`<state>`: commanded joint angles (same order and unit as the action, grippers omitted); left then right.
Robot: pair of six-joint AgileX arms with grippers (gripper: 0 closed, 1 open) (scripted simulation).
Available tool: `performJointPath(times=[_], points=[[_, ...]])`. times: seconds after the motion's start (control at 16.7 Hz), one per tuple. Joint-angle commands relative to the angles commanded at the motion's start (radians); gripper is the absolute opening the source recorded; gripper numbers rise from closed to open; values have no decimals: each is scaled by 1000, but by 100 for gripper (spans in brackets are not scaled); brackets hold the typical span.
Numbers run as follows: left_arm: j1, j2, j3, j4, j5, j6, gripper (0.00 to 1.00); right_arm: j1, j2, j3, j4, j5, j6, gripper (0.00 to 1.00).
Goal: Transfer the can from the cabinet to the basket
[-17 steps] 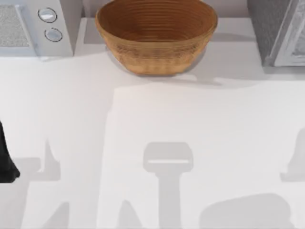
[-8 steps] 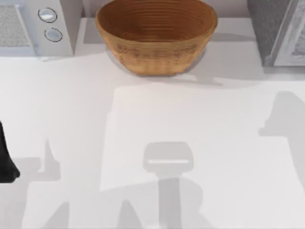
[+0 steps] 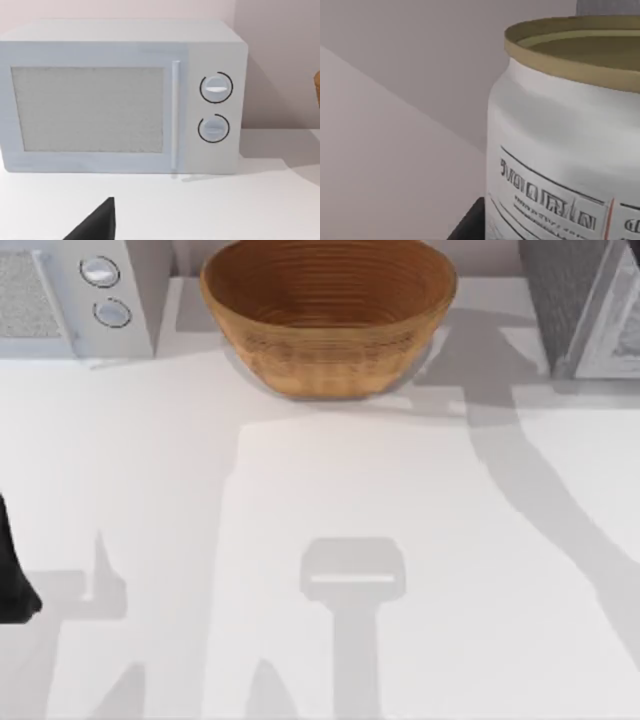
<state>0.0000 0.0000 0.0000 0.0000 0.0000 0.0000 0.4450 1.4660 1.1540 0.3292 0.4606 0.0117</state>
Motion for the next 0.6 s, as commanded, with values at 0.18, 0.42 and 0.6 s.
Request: performJointPath(times=[0.18, 0.42, 0.6], points=[[0, 0, 0, 0, 0, 0, 100, 86, 313, 232, 65, 90, 3, 0], [0, 0, 0, 0, 0, 0, 100, 176, 633, 471, 132, 184, 5, 0], [0, 0, 0, 0, 0, 0, 100, 217, 768, 575, 162, 226, 6, 0]])
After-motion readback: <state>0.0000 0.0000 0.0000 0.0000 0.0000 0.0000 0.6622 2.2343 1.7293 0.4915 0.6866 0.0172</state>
